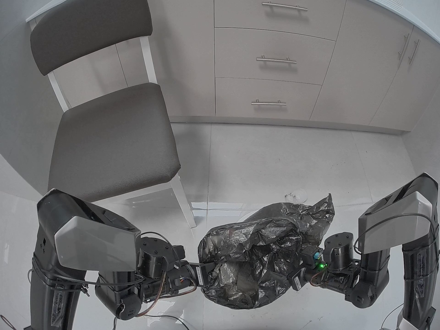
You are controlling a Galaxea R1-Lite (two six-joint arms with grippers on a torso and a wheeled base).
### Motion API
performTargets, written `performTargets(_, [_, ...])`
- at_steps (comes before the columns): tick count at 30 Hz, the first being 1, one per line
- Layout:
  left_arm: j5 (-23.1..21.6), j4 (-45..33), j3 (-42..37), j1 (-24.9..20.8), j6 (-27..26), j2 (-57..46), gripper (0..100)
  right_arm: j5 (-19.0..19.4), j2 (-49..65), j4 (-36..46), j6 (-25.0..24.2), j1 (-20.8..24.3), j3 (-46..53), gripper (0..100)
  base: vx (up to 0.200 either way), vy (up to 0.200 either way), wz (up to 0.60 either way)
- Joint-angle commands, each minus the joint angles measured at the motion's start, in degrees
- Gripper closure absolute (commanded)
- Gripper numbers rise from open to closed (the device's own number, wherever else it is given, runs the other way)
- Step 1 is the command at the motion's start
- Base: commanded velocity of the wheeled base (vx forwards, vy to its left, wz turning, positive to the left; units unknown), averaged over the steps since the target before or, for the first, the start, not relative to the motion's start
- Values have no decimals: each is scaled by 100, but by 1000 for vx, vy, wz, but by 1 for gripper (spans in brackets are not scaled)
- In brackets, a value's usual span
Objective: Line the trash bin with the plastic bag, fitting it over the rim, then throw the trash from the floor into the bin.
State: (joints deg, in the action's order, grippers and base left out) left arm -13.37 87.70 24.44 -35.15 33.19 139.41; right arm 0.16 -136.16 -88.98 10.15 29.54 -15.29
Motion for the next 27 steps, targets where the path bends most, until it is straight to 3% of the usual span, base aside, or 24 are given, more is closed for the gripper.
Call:
performTargets(1, [1, 2, -18, -1, 3, -10, 100, 11, 511, -102, 4, 78, 536, 0, 0, 0, 0])
performTargets(7, [10, 2, -18, -1, -24, -2, 100, 37, 1715, -102, 57, -1, 1502, 0, 0, 0, 0])
performTargets(12, [10, 2, -10, -1, -6, -2, 100, 134, 2629, -102, 101, -994, 1520, 0, 0, 0, 0])
performTargets(18, [10, 2, -10, -1, -6, 7, 100, 564, 2629, -102, 101, -1697, 1353, 0, 0, 0, 0])
performTargets(26, [10, 2, -10, -1, -24, 7, 100, 661, 1953, -102, 110, -1969, 878, 0, 0, 0, 0])
performTargets(27, [10, 2, -10, -1, -24, 7, 100, 661, 1838, -102, 110, -2005, 773, 100, 0, 0, 0])
